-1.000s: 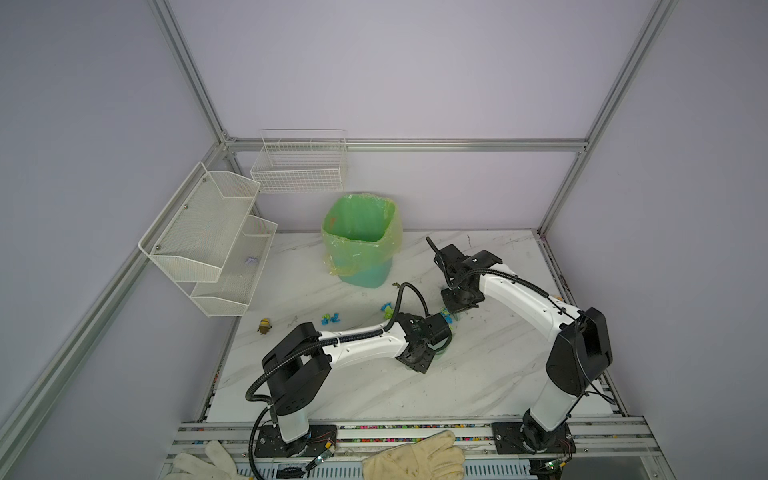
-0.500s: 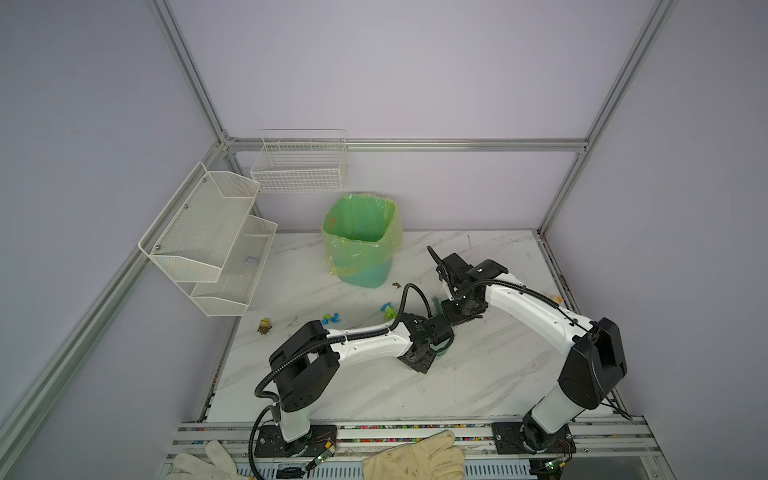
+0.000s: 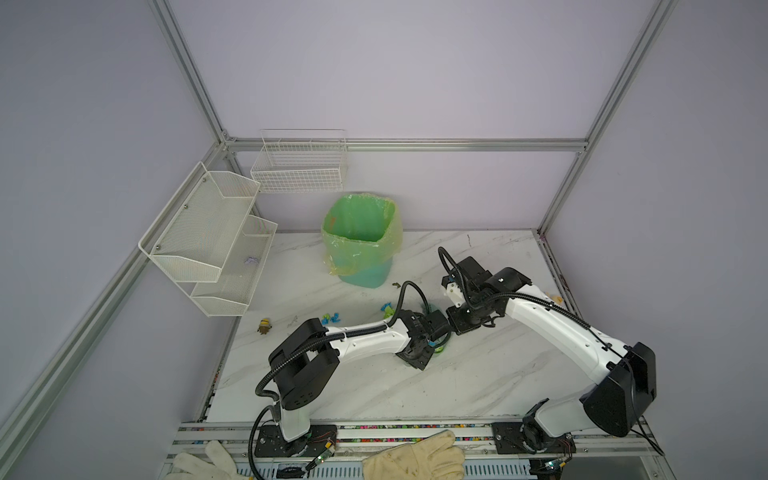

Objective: Sweep away the paper scraps from the table
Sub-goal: 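Brush more scraps into the dustpan held by the left gripper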

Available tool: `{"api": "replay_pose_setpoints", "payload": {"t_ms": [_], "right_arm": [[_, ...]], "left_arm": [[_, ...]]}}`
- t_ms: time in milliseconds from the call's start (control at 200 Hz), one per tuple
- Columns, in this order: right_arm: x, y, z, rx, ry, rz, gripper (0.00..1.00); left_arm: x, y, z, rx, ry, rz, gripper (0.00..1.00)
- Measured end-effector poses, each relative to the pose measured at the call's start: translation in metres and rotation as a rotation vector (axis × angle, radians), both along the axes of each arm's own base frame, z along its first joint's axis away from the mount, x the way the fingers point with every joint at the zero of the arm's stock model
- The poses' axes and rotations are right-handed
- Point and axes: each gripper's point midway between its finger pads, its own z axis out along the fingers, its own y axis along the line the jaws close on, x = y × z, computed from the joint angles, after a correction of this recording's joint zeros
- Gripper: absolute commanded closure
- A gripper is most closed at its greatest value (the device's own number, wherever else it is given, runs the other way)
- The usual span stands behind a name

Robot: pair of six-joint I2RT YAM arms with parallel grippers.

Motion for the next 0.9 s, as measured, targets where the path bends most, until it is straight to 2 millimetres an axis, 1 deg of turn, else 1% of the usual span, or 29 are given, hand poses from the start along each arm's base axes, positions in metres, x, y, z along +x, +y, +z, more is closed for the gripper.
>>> {"api": "replay_pose_setpoints", "payload": {"t_ms": [135,330,455,615,750,900], "right_arm": [[0.001,-0.004,0.01,0.01,-0.038,-0.025,1.0],[0.013,-0.019,0.013,-0.055,-0.103,-0.106,1.0],[0.02,-0.029,0.024,-0.059,-0.164,-0.162,1.0],[0.027,-0.033,0.033,-0.039,-0.209,-0.206,1.0],[0.028,-0.028,0.031,-0.009,-0.21,-0.21,1.0],[0.021,-0.02,0.019,0.026,-0.16,-0.191,1.0]], "left_arm": [[0.0,0.0,0.0,0.0,0.0,0.001,1.0],[0.0,0.0,0.0,0.0,0.0,0.002,1.0],[0.0,0.0,0.0,-0.001,0.0,0.005,1.0],[0.0,0.0,0.0,-0.002,0.0,0.007,1.0],[0.001,0.0,0.001,-0.004,-0.005,0.01,1.0],[0.003,-0.001,0.002,-0.008,-0.017,0.024,1.0]]}}
